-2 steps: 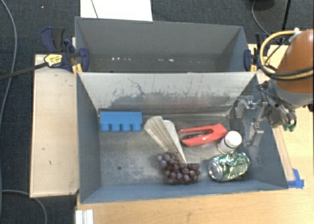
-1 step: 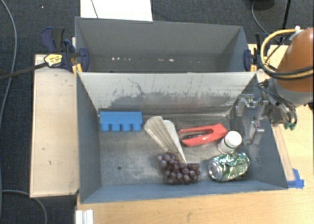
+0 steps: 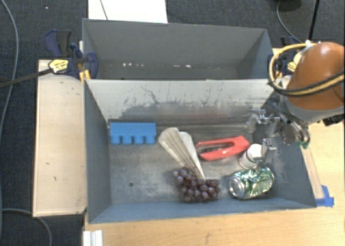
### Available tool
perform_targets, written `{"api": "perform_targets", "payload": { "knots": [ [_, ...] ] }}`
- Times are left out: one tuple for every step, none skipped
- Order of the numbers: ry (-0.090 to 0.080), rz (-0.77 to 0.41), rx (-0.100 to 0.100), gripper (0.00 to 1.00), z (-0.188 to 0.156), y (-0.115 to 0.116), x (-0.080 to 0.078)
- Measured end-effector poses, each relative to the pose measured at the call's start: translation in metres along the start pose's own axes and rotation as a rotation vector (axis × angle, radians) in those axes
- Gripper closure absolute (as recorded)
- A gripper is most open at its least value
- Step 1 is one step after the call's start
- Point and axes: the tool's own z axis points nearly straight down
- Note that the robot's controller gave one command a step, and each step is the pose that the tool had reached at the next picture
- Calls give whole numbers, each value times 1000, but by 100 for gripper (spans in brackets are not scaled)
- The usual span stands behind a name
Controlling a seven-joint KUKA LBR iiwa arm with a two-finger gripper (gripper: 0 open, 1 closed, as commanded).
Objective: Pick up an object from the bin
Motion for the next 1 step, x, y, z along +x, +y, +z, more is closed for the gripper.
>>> {"api": "perform_targets", "payload": {
  "knots": [
    [2, -43, -2, 0, 61, 20, -2]
  ]
}}
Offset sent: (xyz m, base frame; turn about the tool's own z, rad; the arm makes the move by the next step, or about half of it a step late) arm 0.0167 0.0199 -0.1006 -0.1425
